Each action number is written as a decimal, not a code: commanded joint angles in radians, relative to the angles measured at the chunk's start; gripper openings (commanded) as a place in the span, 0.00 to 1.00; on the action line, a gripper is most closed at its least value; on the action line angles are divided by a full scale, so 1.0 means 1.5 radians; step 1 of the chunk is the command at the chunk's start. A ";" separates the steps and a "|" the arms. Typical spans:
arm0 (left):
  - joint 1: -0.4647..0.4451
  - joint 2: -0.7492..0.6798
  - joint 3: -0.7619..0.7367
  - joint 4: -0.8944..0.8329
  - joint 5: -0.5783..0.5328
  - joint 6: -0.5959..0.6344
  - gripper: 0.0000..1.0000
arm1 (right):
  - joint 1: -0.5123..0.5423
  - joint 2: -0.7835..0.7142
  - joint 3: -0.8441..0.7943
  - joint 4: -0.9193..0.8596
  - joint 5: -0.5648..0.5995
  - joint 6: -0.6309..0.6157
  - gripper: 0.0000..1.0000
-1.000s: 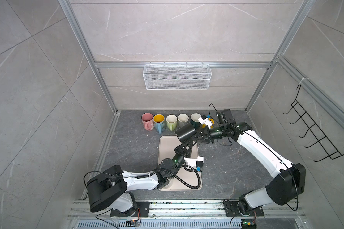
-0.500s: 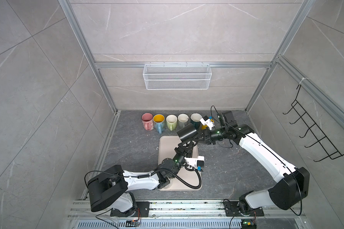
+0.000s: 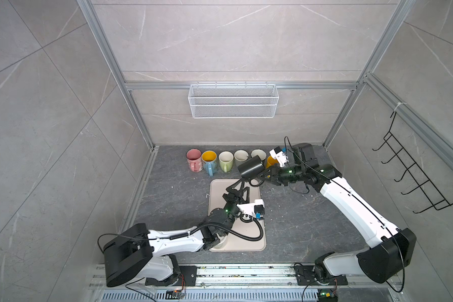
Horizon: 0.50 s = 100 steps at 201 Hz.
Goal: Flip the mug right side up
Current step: 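Hold the black mug with the left gripper beside the right gripper, rotating it upright, then open the left gripper and draw it back while the right gripper holds the black mug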
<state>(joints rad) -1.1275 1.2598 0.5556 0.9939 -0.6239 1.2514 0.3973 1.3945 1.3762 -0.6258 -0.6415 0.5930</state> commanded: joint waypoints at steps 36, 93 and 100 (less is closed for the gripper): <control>0.029 -0.192 0.024 -0.236 -0.011 -0.304 0.65 | -0.003 0.013 0.077 0.019 0.100 -0.057 0.00; 0.152 -0.296 0.130 -0.571 0.043 -0.695 0.68 | 0.031 0.086 0.095 0.031 0.129 -0.069 0.00; 0.172 -0.299 0.143 -0.608 0.059 -0.737 0.69 | 0.044 0.098 0.103 0.027 0.139 -0.074 0.00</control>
<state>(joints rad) -0.9504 0.8524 0.6804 0.3225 -0.5938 0.4911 0.4103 1.5066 1.4582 -0.6392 -0.4629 0.5289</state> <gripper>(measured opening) 0.681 0.174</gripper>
